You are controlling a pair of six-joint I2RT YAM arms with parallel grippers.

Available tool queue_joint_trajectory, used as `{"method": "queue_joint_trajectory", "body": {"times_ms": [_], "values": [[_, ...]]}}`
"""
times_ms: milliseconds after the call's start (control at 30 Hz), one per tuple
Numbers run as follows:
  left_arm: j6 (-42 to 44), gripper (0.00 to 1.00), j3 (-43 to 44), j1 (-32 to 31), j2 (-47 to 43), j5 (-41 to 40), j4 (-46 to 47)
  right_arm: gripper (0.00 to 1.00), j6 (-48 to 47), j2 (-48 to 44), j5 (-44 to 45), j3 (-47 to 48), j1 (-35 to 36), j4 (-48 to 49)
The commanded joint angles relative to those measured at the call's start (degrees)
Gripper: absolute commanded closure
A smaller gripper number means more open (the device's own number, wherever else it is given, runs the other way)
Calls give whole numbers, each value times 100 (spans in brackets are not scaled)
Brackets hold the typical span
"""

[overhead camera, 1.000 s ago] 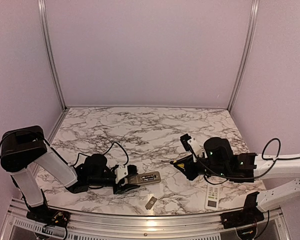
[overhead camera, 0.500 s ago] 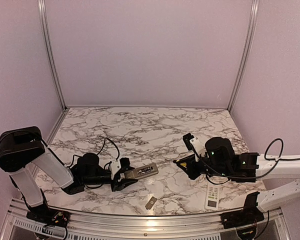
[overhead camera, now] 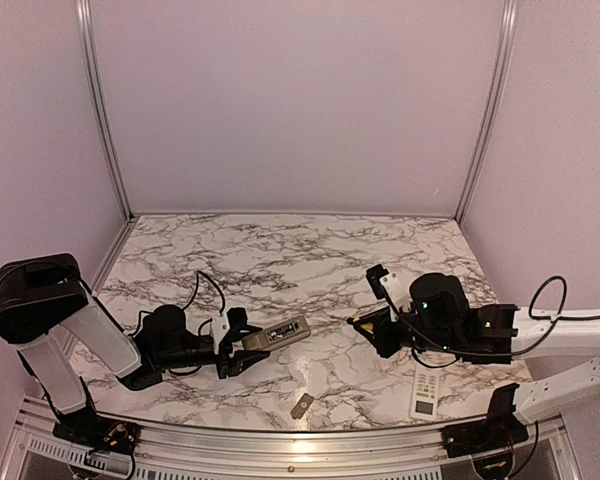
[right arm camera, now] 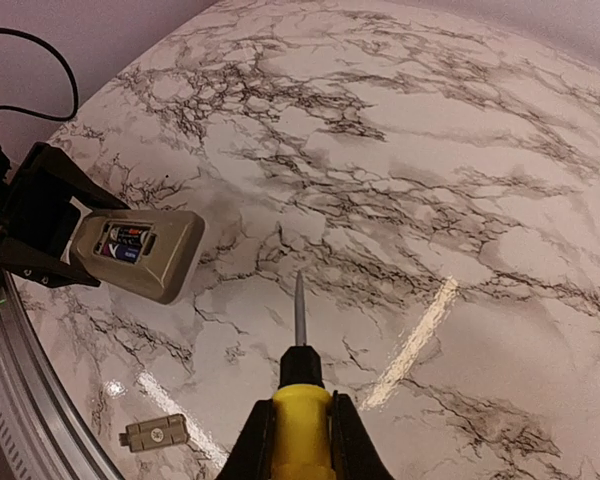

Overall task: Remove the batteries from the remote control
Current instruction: Pick up the remote control without the battery cover from the center of the board, then remove the battery from the remote control without the battery cover.

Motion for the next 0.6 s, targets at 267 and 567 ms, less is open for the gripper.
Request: {"method": "queue_joint_trajectory", "body": {"times_ms": [267,567], "values": [[240,100,472,2,-32,414,-771,100,198,-23,-113,416,-15,-306],[670,100,639,-305,191,38,-1059,100,441,115,-297,598,109,-484]]}}
